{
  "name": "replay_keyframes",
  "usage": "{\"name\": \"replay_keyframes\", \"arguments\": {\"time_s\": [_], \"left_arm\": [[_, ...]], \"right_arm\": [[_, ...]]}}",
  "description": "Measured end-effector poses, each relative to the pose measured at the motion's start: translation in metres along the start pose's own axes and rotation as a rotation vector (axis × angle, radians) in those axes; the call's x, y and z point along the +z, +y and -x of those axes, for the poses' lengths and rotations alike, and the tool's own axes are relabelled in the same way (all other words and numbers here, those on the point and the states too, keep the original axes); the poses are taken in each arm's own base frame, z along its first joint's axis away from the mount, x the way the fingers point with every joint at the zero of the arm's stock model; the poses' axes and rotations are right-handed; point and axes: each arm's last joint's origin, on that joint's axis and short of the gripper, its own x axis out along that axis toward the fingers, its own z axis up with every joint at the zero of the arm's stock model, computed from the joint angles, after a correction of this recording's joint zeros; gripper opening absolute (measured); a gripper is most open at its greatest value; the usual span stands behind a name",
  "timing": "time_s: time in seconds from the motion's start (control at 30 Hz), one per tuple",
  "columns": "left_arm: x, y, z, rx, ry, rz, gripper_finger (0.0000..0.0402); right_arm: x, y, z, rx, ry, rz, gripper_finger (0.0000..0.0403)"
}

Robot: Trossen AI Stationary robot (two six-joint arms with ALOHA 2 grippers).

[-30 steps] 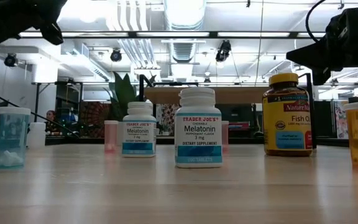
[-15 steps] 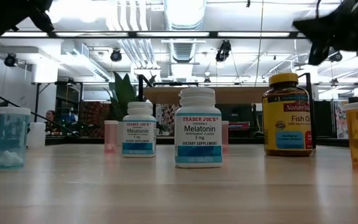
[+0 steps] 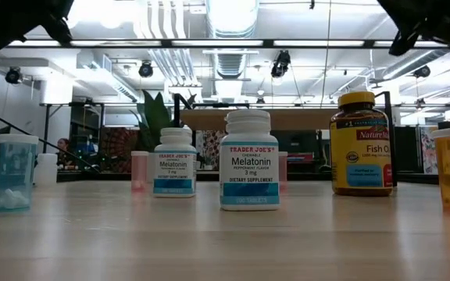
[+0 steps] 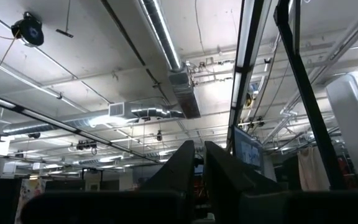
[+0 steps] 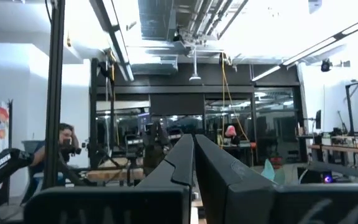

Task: Pick and place medicine bottles onto shelf by color
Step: Put the yellow medicine bottle on the shelf

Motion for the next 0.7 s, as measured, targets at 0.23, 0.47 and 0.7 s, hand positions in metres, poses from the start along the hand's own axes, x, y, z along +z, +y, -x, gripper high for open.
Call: {"name": "replay_keyframes", "arguments": {"time_s": [0.23,0.47,0.7], "left_arm": [[-0.002,0.0,-0.001,-0.003,0.012,-0.002,0.0019],[-0.001,0.0,0.0,0.022,0.007,-0.009,0.0019],[0.001,0.001,-0.001,0.047,-0.005,-0.008,0.0019]], "right_arm": [[0.026,0.0,-0.013,0.001,0.141,0.014,0.0009],[0.045,0.0,-0.031,0.005,0.422,0.026,0.0009],[0.044,0.002,-0.066,0.033,0.663,0.031,0.0009]]}}
